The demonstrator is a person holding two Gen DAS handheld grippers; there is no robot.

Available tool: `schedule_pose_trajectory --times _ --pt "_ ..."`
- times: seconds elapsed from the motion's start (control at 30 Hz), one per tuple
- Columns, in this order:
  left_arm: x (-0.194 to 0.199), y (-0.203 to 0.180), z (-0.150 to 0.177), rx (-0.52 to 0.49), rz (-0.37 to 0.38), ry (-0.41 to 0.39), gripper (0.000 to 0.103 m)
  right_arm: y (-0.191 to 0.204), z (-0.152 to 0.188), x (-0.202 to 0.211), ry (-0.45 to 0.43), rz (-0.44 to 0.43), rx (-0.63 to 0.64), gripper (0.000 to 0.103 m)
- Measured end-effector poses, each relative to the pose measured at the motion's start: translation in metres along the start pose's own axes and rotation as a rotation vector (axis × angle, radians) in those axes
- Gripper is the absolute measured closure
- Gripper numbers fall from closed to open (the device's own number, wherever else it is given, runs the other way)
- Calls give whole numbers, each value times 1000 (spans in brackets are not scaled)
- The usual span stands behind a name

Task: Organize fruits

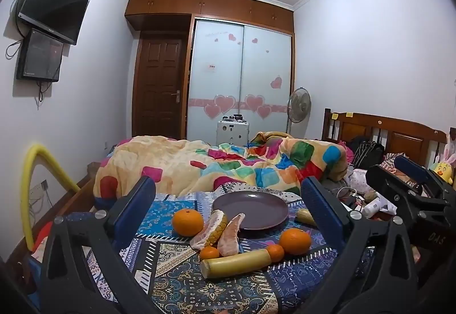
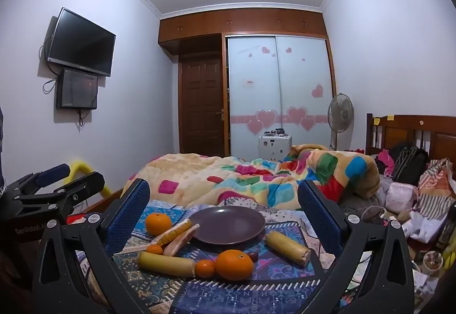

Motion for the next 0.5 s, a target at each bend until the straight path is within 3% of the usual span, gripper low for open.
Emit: schedule_pose_trajectory --times 0.5 --pt "1 3 -3 2 -6 0 0 11 6 -6 2 2 4 0"
Point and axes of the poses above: each gripper's, at about its wrist camera, not at the fingertips, and x roughly against the way its jaws point, y to its left, z to its underside, the point moved 10 cm from there along -x, roughly the way its jaws point, and after that the axes turned 9 degrees about z, right-handed, at the moved point
